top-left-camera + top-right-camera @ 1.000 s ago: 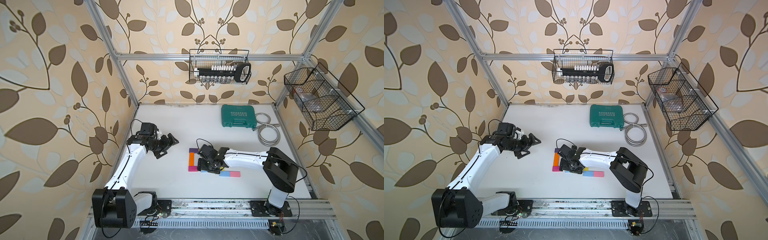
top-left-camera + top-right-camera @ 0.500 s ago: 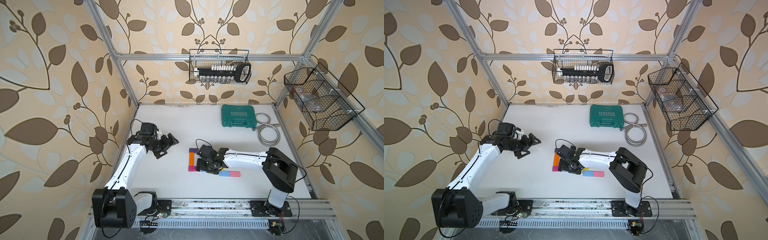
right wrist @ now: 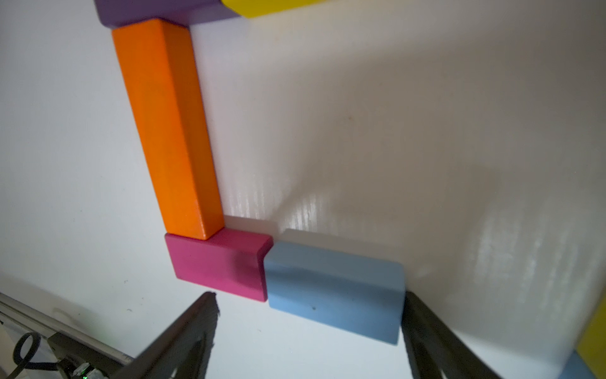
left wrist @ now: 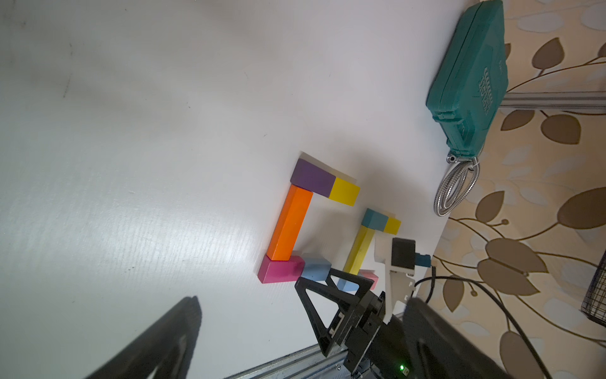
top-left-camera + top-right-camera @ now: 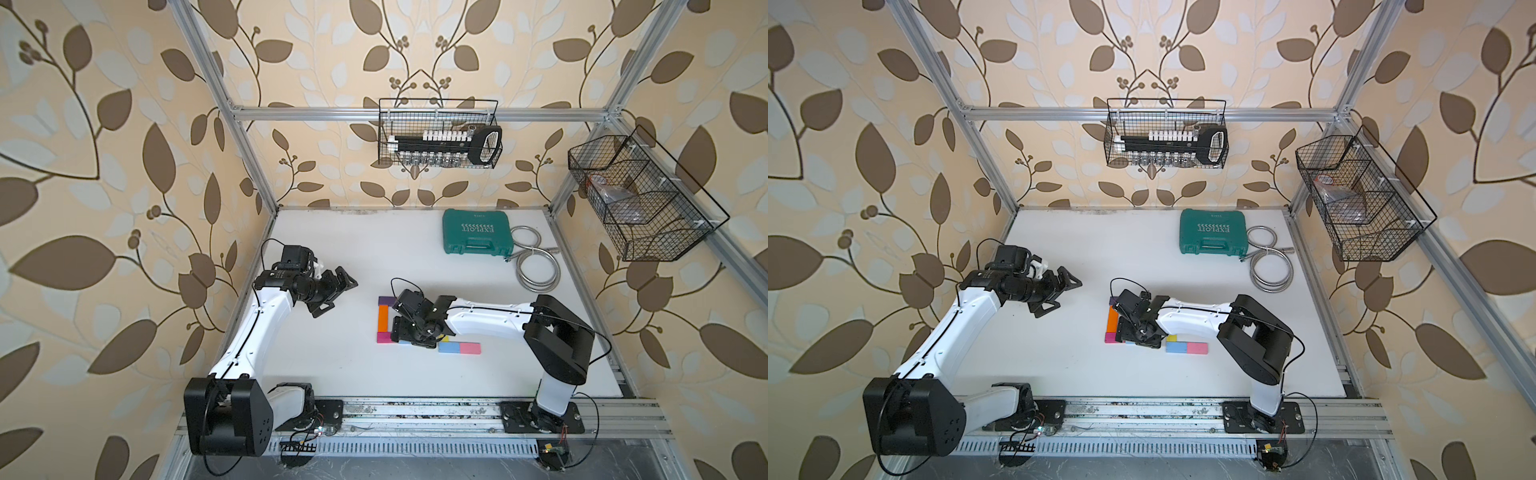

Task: Assemble the letter c with building blocks
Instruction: Assemble the building block at the center of the board.

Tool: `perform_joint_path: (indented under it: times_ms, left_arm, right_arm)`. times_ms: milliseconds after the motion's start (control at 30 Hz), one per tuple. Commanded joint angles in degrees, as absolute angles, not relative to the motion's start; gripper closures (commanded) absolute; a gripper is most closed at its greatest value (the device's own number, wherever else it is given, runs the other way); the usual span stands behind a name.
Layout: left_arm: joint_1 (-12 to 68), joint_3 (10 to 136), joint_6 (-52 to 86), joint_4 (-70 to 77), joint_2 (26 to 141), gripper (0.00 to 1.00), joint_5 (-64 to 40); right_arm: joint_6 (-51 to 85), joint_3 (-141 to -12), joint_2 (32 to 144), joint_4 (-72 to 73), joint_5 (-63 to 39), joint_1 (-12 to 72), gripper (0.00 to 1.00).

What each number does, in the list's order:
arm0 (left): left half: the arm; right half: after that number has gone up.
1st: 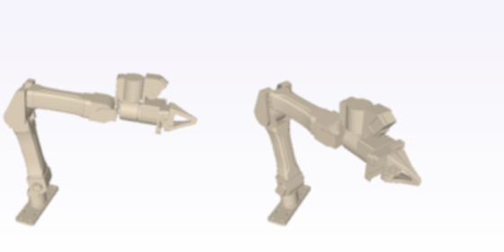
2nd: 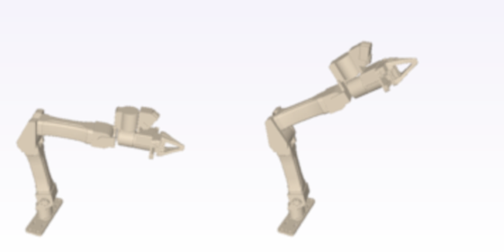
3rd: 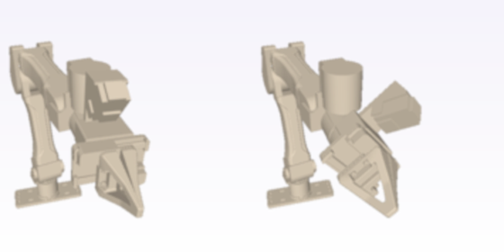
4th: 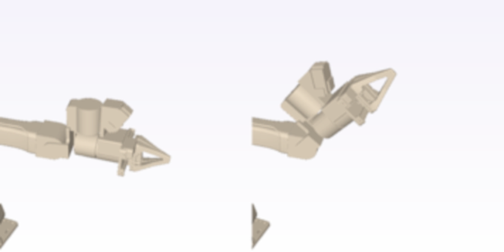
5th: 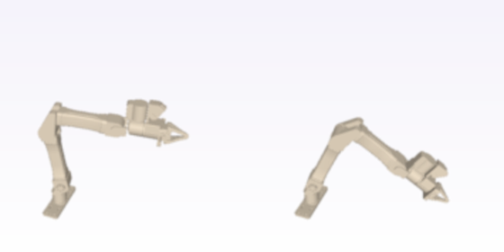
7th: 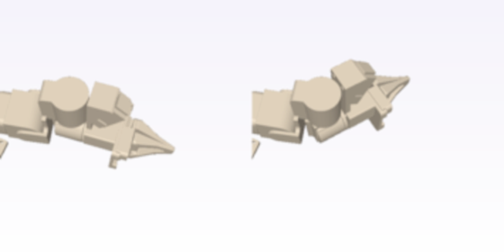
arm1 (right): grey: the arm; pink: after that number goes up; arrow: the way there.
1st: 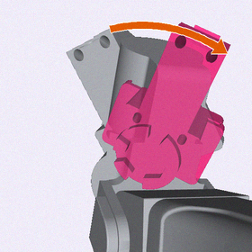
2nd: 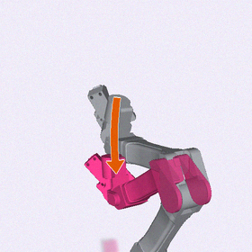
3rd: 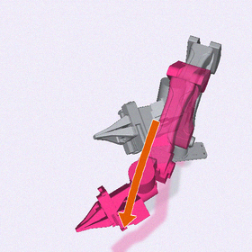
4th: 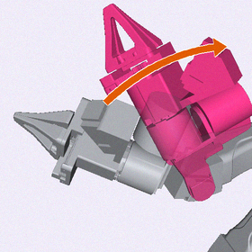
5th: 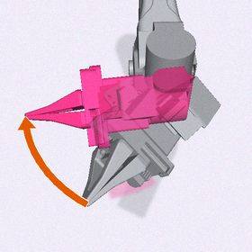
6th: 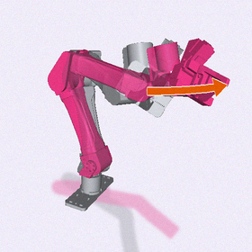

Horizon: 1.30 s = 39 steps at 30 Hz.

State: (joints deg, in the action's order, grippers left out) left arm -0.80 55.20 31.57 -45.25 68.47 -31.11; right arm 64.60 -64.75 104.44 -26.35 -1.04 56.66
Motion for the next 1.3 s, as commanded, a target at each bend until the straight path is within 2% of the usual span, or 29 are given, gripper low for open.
perform_joint_path:
  times_ms: [0,500,1267]
  left_arm:
    - [-0.94,56.78,31.79,-45.29,66.98,0.01,-31.82]
    - [-0.96,57.04,31.85,-45.7,66.53,0.01,-31.82]
    - [-0.95,56.78,32.01,-45.35,66.8,0.01,-31.82]
  right_arm:
    - [65.35,-64.83,101.6,-28.68,0.92,58.11,0.15]
    - [66.63,-67.8,104.59,-28.92,0.73,62.55,0.15]
    - [65.22,-69.42,107.69,-29.47,1.17,60.99,0.15]
